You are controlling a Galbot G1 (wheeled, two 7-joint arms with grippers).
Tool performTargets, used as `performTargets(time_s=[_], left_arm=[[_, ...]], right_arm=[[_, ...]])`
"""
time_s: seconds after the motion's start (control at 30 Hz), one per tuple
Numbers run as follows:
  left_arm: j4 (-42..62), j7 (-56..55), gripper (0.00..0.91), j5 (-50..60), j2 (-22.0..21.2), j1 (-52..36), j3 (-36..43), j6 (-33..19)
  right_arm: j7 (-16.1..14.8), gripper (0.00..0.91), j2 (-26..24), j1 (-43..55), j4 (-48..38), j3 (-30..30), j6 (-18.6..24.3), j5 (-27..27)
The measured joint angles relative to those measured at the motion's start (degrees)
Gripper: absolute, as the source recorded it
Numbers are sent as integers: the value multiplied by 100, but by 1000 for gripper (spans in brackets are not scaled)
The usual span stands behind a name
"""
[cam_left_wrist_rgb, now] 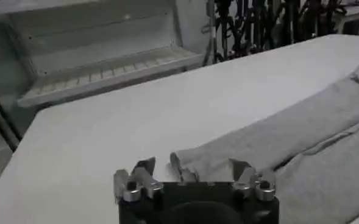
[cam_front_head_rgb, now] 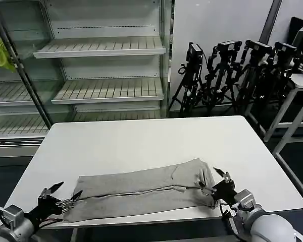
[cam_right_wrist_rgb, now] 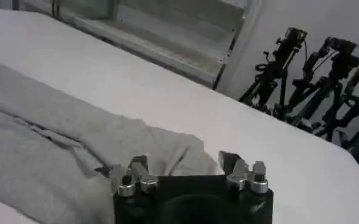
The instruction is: Fold and organize the clothes.
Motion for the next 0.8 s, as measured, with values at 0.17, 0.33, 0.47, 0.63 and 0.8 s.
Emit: performTargets(time_s=[0.17,0.33,0.47,0.63,0.8], left_arm=[[-28,-193,907,-367,-126,-59,-32,174],[66,-378,907,-738,-342,-232,94,355],[120,-484,907,-1014,-470,-373,196,494],[144,-532,897,-1270,-511,-406,255,620],[148,-551,836,-1420,-551,-386,311,717]], right_arm=[[66,907,-4,218,132,302,-54,239],[149,907,-66,467,344,542,-153,506],[191,907,-92,548,540,689,-212,646],[217,907,-76,605,704,792,-245,752],[226,907,4,629,776,815,-261,793]])
